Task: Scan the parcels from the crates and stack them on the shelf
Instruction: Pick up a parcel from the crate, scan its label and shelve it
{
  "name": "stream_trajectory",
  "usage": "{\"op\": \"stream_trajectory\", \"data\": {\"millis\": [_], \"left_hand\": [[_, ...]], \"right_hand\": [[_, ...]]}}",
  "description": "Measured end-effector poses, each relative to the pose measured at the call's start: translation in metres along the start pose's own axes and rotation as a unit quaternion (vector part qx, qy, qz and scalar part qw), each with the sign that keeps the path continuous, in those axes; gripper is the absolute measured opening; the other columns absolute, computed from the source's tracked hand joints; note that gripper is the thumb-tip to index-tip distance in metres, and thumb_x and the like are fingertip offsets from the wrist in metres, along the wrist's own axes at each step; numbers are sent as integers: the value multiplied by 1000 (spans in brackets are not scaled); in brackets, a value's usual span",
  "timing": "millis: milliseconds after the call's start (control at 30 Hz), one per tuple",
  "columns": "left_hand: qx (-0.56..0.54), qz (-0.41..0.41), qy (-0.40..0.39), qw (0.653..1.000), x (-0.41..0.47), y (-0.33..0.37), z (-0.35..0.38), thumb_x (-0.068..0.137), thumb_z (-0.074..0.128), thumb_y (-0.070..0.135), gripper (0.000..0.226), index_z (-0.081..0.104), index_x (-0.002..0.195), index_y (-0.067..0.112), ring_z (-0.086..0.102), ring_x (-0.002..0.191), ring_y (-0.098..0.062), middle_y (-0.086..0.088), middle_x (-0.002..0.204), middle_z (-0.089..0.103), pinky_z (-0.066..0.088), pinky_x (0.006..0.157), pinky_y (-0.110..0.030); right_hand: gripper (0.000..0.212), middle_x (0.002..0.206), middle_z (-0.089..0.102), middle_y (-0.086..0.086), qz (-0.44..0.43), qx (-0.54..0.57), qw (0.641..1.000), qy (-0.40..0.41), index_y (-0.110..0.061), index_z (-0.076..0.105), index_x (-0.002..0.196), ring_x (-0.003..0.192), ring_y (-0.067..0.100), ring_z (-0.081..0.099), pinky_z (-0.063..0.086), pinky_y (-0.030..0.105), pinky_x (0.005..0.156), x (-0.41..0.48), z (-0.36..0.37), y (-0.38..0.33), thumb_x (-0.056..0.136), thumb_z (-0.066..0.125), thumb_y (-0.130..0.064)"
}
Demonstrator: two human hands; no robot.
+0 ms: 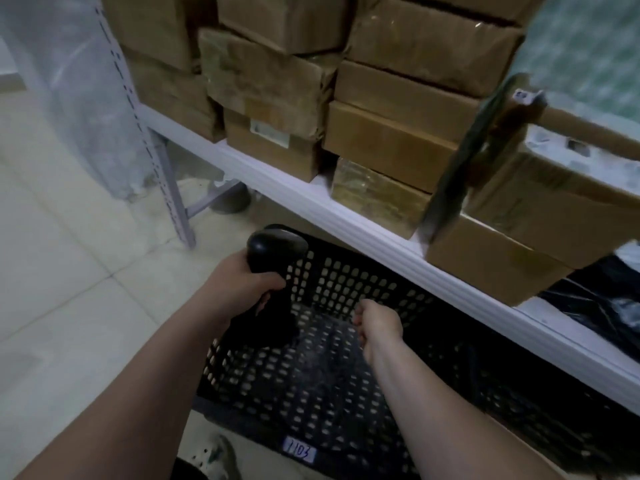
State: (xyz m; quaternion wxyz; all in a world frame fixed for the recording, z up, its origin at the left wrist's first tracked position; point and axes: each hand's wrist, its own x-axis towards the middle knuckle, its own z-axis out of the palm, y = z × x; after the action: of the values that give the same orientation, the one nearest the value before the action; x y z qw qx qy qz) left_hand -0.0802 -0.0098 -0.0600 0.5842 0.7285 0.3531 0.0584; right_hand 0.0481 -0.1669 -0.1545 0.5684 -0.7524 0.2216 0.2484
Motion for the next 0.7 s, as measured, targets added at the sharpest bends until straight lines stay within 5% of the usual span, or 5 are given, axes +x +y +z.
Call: {"op": "stream_trajectory", "data": {"millis": [267,367,467,567,700], "left_hand": [[55,-108,55,991,65,-49,-33,55,67,31,61,61,111,9,65,89,-32,-14,96,67,54,85,-43],[73,-110,73,988,82,-65,-37,73,71,20,47,59,118,12,64,97,-29,-11,105,66,53,90,-45],[108,-101,77,986,95,-76,-37,77,67,19,40,58,116,14,63,97,-26,-9,104,65,53,85,-38],[142,-89,77,983,101,-78,-35,79,65,22,35,58,112,13,61,95,-23,-7,101,65,46,70,-30],[160,-79,75,981,101,-80,-35,80,65,23,29,58,107,13,61,92,-22,-5,96,64,43,62,-25]], "right_hand": [[15,67,51,4,55,-193,970,-138,-15,57,82,49,15,41,28,18,36,86,114,73,94,49,-15],[12,76,56,6,31,-233,956,-175,-18,62,101,61,18,48,35,24,47,111,155,88,94,54,-16],[33,112,60,6,12,-251,937,-243,-26,59,124,91,19,56,42,22,59,127,192,96,93,57,-20],[51,140,48,6,9,-297,904,-308,-27,54,134,123,27,50,46,31,97,139,217,108,84,62,-24],[62,152,35,5,7,-358,879,-316,-16,22,153,135,28,39,33,25,104,140,219,111,98,50,-17]]}}
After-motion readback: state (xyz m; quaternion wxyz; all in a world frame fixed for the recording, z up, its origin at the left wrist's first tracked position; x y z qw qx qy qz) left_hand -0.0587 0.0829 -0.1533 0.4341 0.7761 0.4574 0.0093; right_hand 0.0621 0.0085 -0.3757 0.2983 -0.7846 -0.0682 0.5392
